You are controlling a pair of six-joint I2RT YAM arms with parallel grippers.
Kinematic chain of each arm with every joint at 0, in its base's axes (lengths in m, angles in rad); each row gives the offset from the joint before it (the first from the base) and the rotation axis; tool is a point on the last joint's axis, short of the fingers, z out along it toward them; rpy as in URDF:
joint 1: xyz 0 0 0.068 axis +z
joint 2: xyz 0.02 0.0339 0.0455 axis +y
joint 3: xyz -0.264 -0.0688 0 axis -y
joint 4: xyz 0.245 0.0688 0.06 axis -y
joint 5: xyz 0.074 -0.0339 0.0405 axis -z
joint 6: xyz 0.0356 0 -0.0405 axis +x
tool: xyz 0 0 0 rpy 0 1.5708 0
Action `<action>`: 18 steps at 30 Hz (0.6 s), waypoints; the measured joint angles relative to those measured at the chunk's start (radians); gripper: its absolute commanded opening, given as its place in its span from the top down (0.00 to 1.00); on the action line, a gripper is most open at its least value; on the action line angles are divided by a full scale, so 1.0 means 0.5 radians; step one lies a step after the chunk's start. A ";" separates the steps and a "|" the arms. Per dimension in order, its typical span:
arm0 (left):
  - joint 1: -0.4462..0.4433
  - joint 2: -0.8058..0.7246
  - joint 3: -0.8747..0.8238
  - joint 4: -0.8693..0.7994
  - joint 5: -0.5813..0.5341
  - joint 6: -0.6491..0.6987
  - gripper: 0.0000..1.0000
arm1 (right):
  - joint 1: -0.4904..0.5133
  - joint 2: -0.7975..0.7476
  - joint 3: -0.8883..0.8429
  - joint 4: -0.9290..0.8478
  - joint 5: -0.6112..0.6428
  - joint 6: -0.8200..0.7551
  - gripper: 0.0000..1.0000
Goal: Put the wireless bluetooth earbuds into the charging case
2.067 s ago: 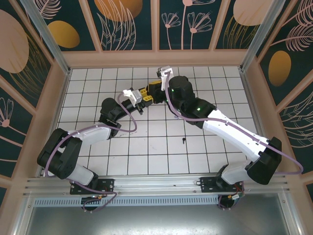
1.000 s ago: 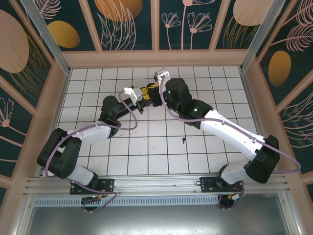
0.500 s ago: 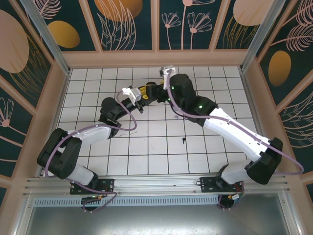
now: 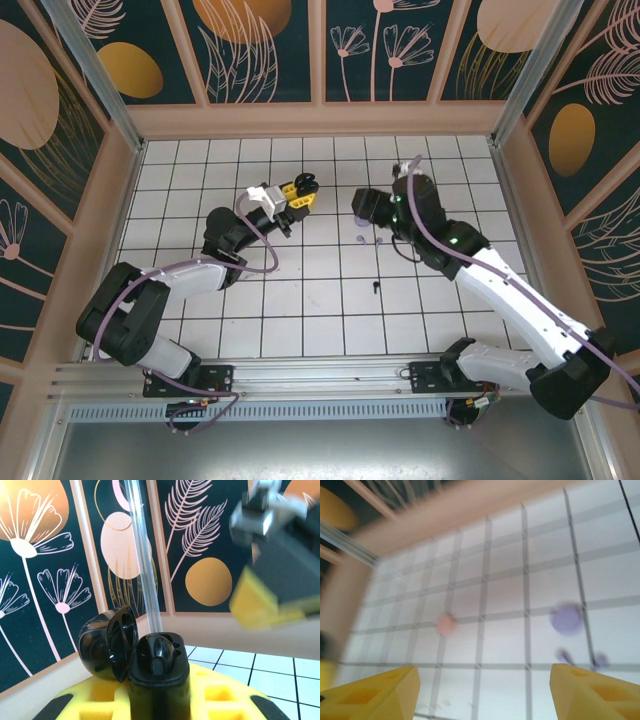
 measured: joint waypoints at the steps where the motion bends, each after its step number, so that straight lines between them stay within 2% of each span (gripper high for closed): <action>1: 0.000 -0.003 -0.002 -0.001 -0.001 0.000 1.00 | -0.002 0.021 -0.076 -0.041 -0.001 0.047 0.33; 8: 0.000 -0.063 -0.013 -0.001 0.000 -0.016 1.00 | -0.001 0.182 -0.422 -0.245 -0.008 0.321 0.40; 18: 0.000 -0.088 -0.033 -0.001 0.002 -0.037 1.00 | 0.005 0.470 -0.564 -0.230 -0.055 0.457 0.51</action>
